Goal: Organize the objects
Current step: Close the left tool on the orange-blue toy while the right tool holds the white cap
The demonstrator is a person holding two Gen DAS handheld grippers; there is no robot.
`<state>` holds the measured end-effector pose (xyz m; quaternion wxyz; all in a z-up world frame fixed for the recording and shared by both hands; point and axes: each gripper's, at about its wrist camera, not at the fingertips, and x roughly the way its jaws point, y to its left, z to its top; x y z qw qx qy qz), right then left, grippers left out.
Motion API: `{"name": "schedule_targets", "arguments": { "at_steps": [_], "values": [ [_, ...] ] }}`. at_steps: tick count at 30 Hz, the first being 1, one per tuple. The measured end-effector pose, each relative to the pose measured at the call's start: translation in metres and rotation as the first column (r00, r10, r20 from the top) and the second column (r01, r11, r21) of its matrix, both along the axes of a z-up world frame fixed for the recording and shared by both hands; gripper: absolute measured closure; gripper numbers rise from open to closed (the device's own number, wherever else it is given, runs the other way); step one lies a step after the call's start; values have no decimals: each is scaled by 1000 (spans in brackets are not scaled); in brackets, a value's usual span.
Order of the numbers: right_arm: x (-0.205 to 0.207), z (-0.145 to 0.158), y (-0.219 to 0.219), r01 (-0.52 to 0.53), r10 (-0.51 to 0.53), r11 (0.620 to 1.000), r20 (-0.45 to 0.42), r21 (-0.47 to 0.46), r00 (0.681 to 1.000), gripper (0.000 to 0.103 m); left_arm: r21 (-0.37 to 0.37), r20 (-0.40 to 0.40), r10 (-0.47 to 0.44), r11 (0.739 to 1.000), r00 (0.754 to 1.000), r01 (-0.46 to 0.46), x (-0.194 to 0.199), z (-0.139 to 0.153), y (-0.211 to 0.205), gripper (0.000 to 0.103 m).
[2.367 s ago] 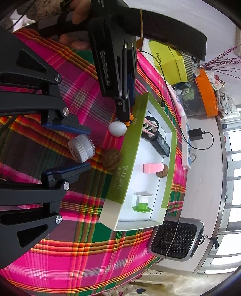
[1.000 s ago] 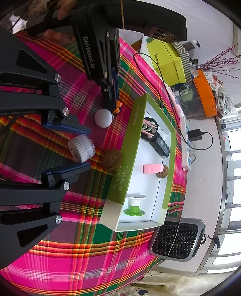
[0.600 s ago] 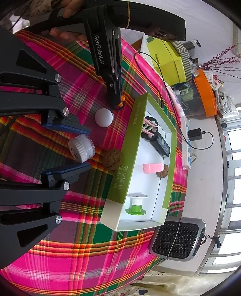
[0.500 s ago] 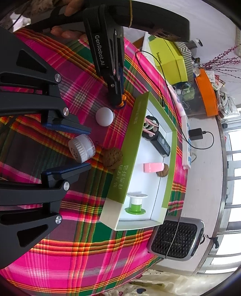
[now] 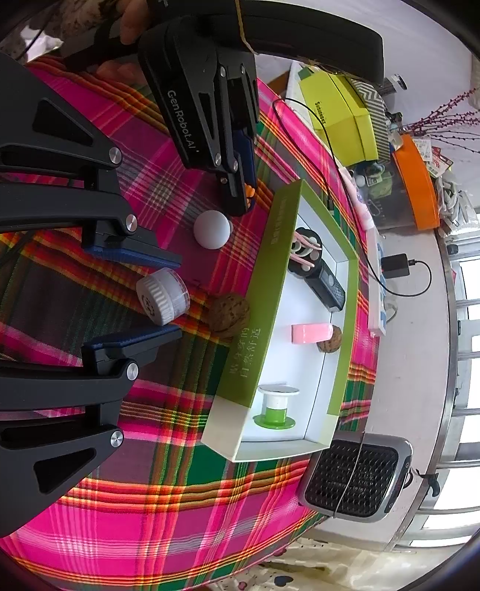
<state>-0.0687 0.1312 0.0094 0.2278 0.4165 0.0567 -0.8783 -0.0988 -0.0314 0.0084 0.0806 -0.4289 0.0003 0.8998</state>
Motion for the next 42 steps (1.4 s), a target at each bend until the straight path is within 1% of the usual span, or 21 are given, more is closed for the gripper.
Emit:
{"name": "schedule_targets", "arguments": {
  "at_steps": [17, 30, 42],
  "values": [
    [1, -1, 0, 1, -1, 1000, 2, 4, 1000, 71, 1, -4, 4, 1000, 1000, -4, 0, -1, 0, 88],
    [0, -2, -2, 0, 0, 1000, 2, 9, 1000, 71, 33, -6, -10, 999, 1000, 10, 3, 5, 0, 88],
    [-6, 14, 2, 24, -24, 1000, -30, -13, 999, 71, 55, -48, -32, 998, 998, 34, 3, 27, 3, 88]
  ]
}}
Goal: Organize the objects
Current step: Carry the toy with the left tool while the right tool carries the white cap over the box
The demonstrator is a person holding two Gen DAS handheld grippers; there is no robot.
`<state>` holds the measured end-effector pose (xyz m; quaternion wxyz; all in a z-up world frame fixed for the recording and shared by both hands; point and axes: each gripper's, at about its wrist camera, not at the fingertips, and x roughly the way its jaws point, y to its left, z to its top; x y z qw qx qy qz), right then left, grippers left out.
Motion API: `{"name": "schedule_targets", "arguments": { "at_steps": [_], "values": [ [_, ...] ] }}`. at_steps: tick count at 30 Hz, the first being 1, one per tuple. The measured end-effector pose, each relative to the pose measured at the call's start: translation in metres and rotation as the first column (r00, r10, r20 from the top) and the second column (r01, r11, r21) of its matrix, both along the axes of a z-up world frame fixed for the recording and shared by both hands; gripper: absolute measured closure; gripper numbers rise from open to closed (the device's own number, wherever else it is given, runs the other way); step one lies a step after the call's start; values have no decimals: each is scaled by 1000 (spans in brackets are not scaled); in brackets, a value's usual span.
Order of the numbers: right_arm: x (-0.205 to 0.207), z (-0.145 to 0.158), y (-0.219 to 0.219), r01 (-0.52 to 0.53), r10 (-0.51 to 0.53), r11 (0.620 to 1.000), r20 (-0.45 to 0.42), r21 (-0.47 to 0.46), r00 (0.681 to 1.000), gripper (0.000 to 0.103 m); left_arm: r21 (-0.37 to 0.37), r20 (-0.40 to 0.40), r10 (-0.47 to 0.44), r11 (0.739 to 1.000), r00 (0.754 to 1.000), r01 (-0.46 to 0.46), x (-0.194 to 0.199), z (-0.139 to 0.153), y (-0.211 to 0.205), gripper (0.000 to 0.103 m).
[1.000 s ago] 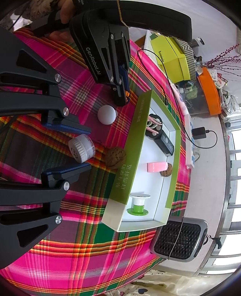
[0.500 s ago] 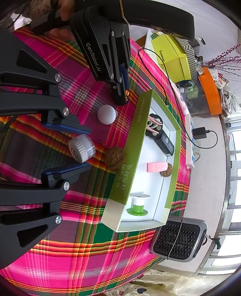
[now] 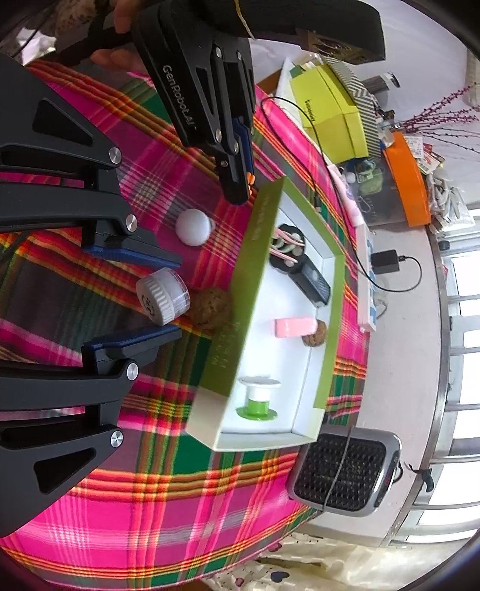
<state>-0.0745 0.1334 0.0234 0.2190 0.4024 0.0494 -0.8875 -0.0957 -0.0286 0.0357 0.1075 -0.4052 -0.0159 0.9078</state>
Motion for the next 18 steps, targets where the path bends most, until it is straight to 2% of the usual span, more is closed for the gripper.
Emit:
{"name": "schedule_targets", "arguments": {
  "at_steps": [11, 18],
  "values": [
    [-29, 26, 12, 41, -41, 999, -56, 3, 998, 71, 28, -28, -39, 999, 999, 40, -25, 18, 16, 88],
    [-56, 32, 18, 62, -61, 998, -74, 12, 995, 71, 30, -15, -44, 999, 999, 45, -50, 15, 26, 88]
  ]
}}
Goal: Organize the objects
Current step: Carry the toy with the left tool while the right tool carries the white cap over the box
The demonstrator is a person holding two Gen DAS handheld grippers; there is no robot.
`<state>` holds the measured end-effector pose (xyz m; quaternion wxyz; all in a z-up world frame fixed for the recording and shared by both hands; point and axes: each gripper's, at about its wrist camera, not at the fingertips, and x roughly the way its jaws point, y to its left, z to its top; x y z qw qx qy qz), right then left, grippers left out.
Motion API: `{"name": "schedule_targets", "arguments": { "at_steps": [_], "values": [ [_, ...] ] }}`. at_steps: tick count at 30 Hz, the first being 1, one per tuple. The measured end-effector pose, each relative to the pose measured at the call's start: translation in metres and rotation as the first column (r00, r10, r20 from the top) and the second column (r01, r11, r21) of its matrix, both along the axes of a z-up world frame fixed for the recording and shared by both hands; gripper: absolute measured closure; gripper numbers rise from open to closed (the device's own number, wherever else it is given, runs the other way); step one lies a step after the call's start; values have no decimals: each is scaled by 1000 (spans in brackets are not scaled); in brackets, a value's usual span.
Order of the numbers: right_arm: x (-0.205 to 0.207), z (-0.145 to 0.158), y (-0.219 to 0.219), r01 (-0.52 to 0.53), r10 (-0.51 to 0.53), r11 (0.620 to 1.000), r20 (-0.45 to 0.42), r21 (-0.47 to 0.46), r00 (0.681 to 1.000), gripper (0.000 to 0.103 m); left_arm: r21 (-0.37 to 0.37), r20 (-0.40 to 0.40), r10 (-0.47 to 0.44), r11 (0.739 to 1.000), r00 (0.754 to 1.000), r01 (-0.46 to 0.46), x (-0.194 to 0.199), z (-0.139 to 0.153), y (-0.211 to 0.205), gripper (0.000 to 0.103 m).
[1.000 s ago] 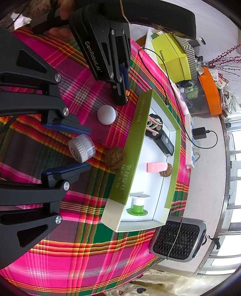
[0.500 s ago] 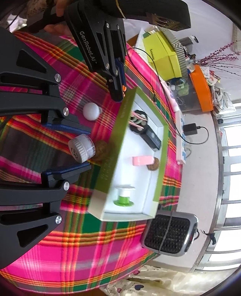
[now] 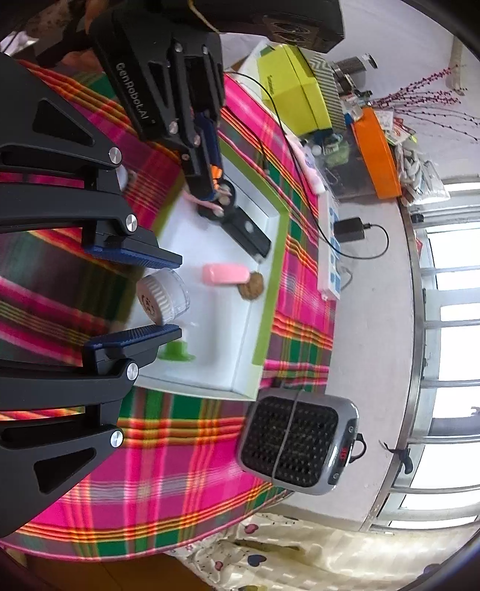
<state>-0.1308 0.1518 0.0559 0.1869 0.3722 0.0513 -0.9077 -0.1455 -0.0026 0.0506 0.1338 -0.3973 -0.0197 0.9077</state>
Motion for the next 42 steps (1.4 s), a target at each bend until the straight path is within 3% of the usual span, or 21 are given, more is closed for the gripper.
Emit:
{"name": "schedule_targets", "arguments": {
  "at_steps": [16, 42],
  "values": [
    [-70, -14, 9, 50, -51, 999, 47, 23, 998, 71, -12, 32, 32, 999, 999, -31, -59, -8, 3, 88],
    [-109, -34, 8, 56, -61, 997, 94, 59, 994, 71, -35, 76, 34, 999, 997, -31, -85, -29, 10, 88]
  ]
}}
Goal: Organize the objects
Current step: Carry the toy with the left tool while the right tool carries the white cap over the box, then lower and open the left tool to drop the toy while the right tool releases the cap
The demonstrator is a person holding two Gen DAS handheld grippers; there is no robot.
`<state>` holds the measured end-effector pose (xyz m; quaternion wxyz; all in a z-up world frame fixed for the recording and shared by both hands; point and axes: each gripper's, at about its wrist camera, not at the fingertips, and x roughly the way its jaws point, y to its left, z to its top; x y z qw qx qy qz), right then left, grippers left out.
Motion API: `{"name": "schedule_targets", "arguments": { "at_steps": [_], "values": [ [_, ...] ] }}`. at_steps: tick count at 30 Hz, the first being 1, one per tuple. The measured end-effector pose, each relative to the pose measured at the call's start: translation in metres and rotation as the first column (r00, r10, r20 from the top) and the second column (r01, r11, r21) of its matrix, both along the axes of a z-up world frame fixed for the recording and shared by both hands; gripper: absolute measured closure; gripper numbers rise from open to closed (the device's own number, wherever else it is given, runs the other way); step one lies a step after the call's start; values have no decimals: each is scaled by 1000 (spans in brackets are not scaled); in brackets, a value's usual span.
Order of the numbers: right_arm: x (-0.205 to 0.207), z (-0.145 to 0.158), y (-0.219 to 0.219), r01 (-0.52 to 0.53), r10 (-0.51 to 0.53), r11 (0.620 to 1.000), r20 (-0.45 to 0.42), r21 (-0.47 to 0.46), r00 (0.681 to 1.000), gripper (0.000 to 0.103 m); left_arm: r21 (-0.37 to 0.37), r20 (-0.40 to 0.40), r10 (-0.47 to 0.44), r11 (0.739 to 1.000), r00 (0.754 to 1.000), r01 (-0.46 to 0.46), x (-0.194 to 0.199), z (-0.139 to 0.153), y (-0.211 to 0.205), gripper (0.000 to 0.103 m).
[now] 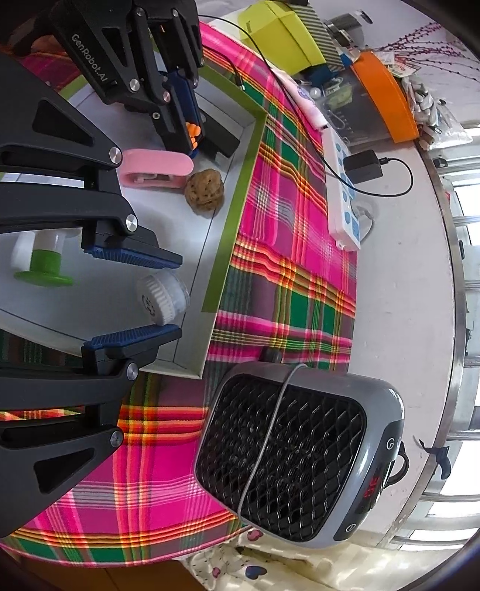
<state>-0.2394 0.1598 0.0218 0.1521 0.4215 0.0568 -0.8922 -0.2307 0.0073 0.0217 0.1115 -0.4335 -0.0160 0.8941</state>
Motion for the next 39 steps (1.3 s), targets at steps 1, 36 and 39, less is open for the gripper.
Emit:
{"name": "schedule_targets", "arguments": {
  "at_steps": [1, 36, 39],
  "values": [
    [0, 0, 0, -2, 2, 1000, 0, 0, 1000, 71, 1, 0, -1, 1000, 1000, 1, 0, 0, 0, 88],
    [-3, -4, -7, -22, 22, 1000, -6, 21, 1000, 70, -3, -2, 1, 1000, 1000, -1, 0, -1, 2, 79],
    [-3, -3, -7, -15, 15, 1000, -9, 22, 1000, 70, -4, -2, 0, 1000, 1000, 0, 0, -1, 1, 77]
  ]
}}
